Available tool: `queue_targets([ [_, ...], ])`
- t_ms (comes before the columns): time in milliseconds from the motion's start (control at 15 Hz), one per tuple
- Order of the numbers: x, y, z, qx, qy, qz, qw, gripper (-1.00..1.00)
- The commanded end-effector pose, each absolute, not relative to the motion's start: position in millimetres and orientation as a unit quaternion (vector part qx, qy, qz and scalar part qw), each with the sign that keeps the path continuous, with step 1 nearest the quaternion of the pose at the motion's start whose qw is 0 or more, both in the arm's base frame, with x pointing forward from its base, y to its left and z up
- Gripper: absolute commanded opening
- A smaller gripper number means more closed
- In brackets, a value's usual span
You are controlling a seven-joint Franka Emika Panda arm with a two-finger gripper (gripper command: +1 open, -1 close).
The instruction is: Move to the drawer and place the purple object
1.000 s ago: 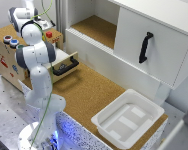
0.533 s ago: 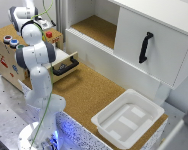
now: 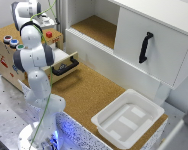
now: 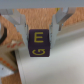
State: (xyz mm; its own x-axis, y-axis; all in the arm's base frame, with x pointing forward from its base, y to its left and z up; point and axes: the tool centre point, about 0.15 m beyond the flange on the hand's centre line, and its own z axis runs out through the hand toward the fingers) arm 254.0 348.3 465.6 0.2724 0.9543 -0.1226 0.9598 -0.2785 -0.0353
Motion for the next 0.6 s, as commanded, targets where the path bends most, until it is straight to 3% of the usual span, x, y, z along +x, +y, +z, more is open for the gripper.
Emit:
queue_targets([
  [0, 213, 268, 390, 0.783, 0.621, 0.008, -0.024, -1.00],
  [533, 208, 296, 345, 0.721, 0.689, 0.055, -0.041, -1.00],
])
